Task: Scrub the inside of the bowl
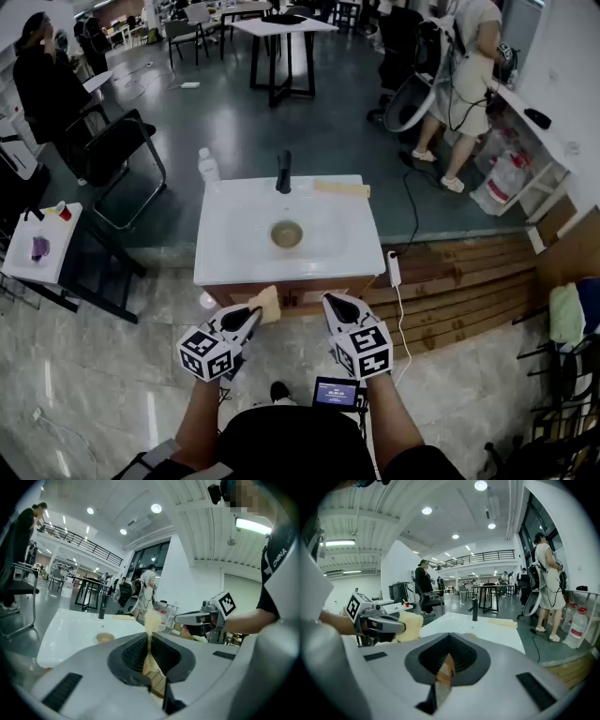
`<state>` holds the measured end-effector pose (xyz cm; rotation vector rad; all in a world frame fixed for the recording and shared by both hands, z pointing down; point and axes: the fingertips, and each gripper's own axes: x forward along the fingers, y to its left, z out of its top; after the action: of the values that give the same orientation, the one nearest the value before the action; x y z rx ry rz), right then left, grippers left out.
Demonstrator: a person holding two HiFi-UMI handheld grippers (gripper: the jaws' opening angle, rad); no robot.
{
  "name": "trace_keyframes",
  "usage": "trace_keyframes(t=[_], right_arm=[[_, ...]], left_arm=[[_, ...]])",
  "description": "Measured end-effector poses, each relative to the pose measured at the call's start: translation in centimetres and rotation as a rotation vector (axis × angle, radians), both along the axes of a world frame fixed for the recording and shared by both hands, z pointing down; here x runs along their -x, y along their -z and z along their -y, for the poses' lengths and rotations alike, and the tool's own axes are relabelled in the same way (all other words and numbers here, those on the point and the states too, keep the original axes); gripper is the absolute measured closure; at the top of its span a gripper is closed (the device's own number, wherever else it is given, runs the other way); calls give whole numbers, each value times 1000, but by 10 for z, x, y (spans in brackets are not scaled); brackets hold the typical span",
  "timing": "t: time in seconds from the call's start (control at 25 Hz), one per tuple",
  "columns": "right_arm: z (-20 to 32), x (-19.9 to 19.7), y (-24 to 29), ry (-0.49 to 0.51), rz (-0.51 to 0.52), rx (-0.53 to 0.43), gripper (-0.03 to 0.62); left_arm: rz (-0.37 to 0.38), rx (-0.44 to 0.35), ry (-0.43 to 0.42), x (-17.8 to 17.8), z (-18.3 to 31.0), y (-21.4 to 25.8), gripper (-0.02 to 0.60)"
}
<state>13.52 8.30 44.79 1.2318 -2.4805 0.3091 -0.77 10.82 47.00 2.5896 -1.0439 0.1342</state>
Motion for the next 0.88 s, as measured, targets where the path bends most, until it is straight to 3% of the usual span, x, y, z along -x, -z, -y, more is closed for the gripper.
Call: trace_keyframes(t=[0.88], right_arm=[[-110,-97,-7,72,24,-9,585]], left_arm=[[5,28,74,-103,-120,9,565]])
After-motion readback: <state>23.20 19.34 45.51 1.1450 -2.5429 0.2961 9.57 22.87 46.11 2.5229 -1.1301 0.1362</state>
